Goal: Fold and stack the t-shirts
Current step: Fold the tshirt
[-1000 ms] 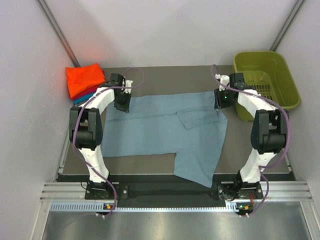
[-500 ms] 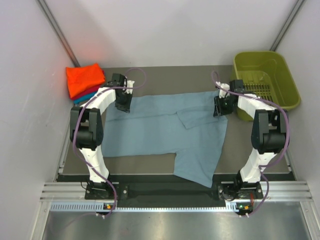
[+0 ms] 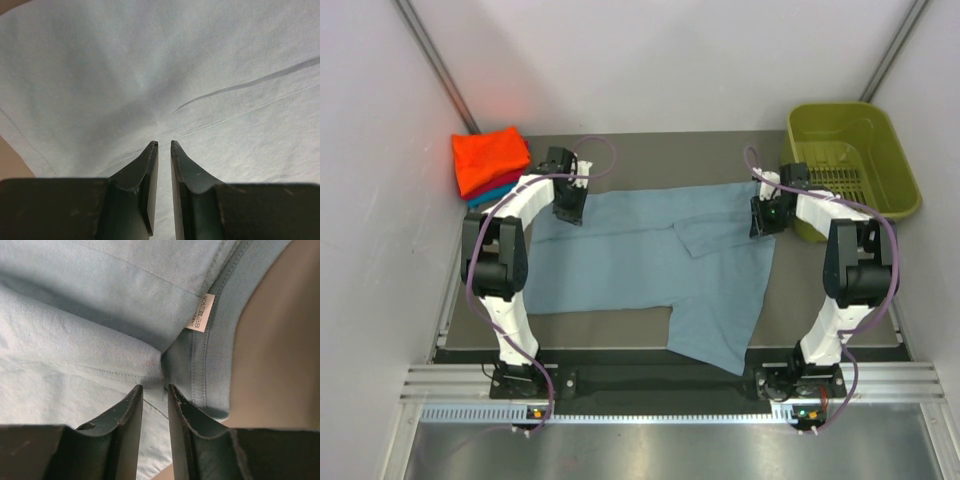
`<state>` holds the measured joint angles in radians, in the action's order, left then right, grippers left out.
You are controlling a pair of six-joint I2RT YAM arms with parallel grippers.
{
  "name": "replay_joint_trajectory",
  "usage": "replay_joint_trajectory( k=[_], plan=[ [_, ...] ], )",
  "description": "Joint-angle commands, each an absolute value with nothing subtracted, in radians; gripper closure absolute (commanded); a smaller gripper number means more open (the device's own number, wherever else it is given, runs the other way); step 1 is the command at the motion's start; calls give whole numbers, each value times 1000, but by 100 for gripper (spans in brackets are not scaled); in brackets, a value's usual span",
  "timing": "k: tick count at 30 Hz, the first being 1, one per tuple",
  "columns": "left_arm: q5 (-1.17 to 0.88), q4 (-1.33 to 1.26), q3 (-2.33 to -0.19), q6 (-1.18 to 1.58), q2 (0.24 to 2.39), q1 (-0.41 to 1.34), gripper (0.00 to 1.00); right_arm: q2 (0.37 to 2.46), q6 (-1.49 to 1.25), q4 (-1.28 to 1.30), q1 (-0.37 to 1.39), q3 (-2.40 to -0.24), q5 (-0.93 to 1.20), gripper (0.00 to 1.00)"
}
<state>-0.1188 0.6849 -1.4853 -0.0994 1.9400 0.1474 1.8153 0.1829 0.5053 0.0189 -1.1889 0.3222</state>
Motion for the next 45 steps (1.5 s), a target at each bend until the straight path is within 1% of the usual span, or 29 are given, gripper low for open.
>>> replay_joint_trajectory(
  k=[1,3,11,17,18,20,23,25,26,28,29,32,38,43,44,45],
  plan=[
    [-118,687,-1506,-101,1931,150,79,1801,198,486,8,-1189,319,74],
    [-118,684,-1505,-101,1928,150,79,1805,199,489,8,-1189,316,81],
    [-121,681,-1500,-97,1928,152,79,1784,204,491,8,-1170,314,100],
    [-129,680,-1500,-94,1931,152,79,1769,206,486,8,-1157,305,99],
    [-130,678,-1502,-94,1931,152,79,1767,201,483,8,-1157,284,93],
    [-130,678,-1502,-94,1931,153,79,1767,201,477,8,-1157,265,73],
    [-129,678,-1502,-95,1931,153,79,1775,204,477,8,-1169,261,69],
    [-130,680,-1499,-92,1931,153,79,1782,202,477,8,-1173,268,69],
    [-129,678,-1499,-92,1930,155,79,1789,202,477,8,-1177,273,71],
    [-124,678,-1499,-94,1928,158,79,1799,202,477,8,-1183,285,76],
    [-123,680,-1499,-95,1928,158,79,1802,204,477,8,-1186,287,83],
    [-121,680,-1499,-97,1928,160,79,1809,206,477,8,-1198,296,91],
    [-123,680,-1502,-97,1933,160,79,1775,213,505,8,-1207,301,100],
    [-129,675,-1505,-92,1942,160,79,1703,190,526,8,-1183,334,100],
    [-130,673,-1505,-91,1945,160,79,1686,183,522,8,-1177,334,98],
    [-135,675,-1508,-89,1950,160,79,1683,169,519,8,-1170,319,93]
  ],
)
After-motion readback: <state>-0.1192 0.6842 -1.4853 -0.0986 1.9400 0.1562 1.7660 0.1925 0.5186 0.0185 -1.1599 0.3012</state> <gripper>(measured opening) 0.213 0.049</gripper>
